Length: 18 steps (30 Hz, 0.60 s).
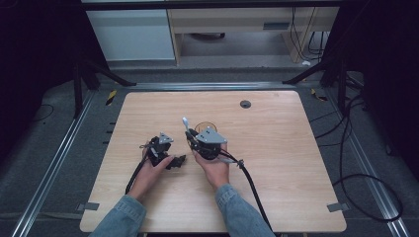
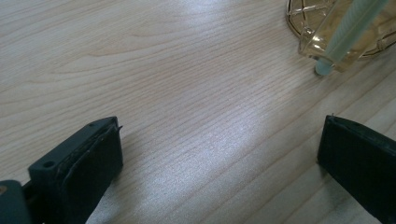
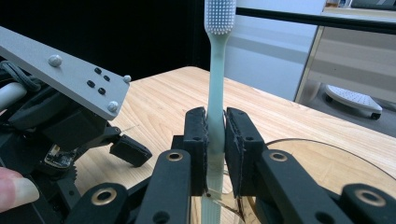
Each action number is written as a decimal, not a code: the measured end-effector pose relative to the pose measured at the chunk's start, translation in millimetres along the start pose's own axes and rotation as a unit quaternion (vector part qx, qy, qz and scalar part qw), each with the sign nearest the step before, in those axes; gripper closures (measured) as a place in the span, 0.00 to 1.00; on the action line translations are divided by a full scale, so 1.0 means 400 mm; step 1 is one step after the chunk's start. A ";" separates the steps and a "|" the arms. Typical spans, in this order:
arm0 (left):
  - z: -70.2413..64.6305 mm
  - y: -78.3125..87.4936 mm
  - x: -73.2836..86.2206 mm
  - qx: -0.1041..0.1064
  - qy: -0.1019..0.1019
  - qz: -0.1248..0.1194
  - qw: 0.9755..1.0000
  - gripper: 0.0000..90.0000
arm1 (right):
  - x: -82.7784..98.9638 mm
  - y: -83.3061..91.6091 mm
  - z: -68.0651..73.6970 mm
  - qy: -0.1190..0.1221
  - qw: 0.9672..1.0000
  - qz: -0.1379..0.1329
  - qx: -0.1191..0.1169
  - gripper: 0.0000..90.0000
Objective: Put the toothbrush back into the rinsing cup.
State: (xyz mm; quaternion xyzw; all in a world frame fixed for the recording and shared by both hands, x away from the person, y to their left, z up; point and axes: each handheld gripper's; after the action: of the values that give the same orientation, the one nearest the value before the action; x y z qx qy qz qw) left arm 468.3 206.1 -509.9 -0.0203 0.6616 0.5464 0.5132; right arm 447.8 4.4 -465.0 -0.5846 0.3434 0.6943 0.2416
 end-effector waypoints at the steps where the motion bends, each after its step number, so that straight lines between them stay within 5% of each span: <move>1: 0.000 0.000 0.000 0.000 0.000 0.000 1.000 0.00 | 0.000 0.000 0.000 0.000 1.000 0.001 0.000 0.88; 18: 0.000 0.000 0.000 0.000 0.000 0.000 1.000 0.00 | -0.004 -0.003 0.003 -0.003 1.000 0.006 0.001 0.77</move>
State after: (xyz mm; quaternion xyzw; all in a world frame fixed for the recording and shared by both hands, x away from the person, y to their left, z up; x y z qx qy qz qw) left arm 468.3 206.0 -509.9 -0.0202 0.6619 0.5462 0.5130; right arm 448.1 6.1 -463.4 -0.5803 0.3469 0.6972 0.2385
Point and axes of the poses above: each handheld gripper's, and its own axes: y roughly backward along the jaws, x roughly out of its underside, z roughly to its left, and after that the axes turned 8 degrees about -y, right-handed
